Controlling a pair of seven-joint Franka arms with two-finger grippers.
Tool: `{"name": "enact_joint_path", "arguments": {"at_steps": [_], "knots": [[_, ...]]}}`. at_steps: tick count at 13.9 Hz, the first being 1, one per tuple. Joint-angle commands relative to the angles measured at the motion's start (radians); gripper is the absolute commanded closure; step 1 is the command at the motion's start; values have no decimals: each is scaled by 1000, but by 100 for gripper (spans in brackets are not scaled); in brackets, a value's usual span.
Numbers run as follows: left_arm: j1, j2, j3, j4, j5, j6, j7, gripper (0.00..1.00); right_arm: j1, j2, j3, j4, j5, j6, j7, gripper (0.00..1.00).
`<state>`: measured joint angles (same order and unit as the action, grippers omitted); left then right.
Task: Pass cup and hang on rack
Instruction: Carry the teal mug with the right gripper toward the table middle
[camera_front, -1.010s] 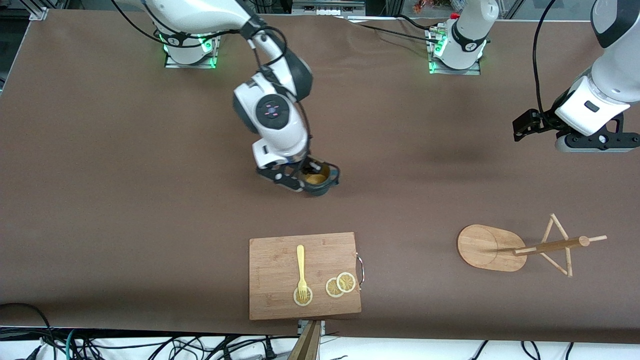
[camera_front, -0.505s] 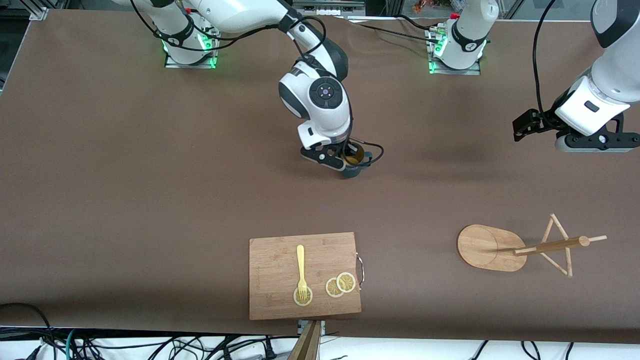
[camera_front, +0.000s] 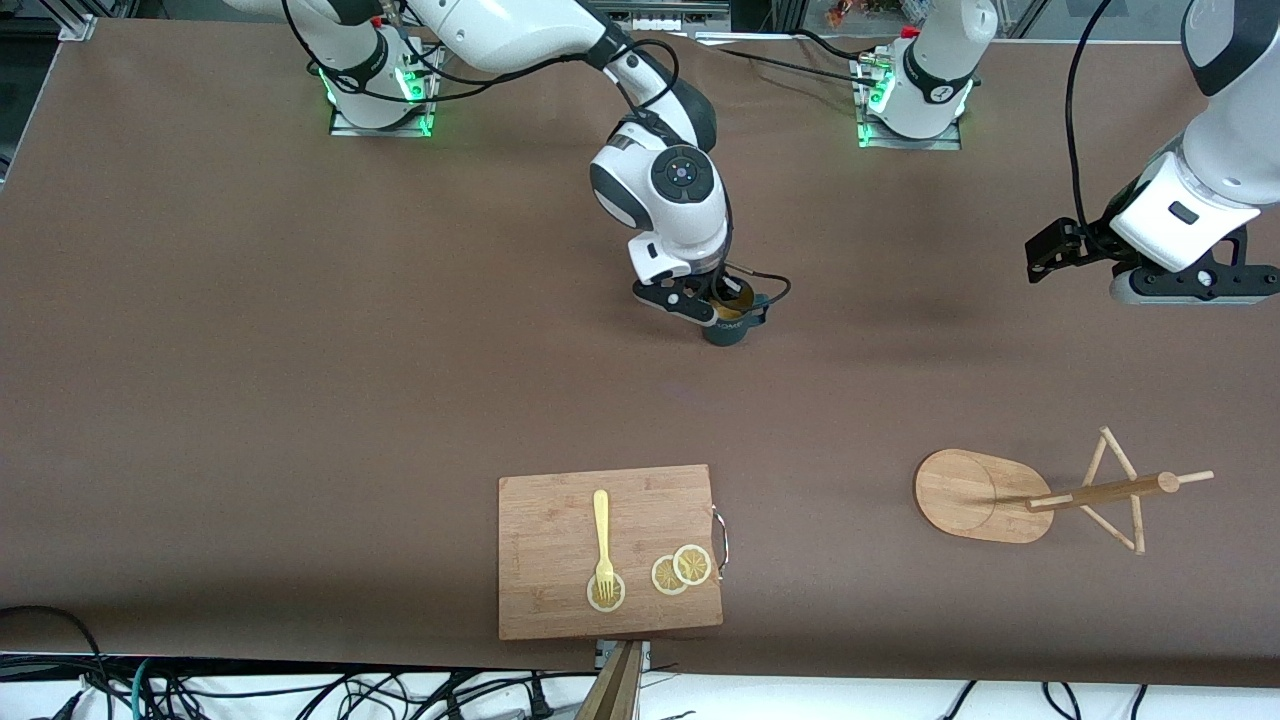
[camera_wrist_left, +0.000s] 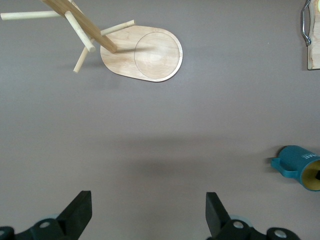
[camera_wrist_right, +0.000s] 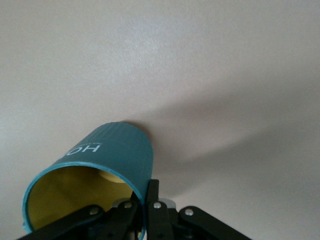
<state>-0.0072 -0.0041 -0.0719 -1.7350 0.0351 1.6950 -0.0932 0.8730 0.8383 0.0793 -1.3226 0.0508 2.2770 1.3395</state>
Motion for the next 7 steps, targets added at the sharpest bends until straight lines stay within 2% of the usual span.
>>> {"name": "enact_joint_path", "arguments": {"at_steps": [1, 2, 4, 7], "knots": [[3, 4, 0, 12, -15, -1, 16, 0, 8, 12, -6, 36, 9, -4, 23, 63], [4, 4, 0, 12, -14, -1, 16, 0, 8, 4, -6, 36, 4, -8, 15, 1], [4, 4, 1, 12, -15, -1, 20, 0, -5, -18, -7, 54, 7, -37, 6, 0], [3, 4, 0, 12, -15, -1, 13, 0, -32, -18, -9, 195, 6, -234, -29, 0]]}}
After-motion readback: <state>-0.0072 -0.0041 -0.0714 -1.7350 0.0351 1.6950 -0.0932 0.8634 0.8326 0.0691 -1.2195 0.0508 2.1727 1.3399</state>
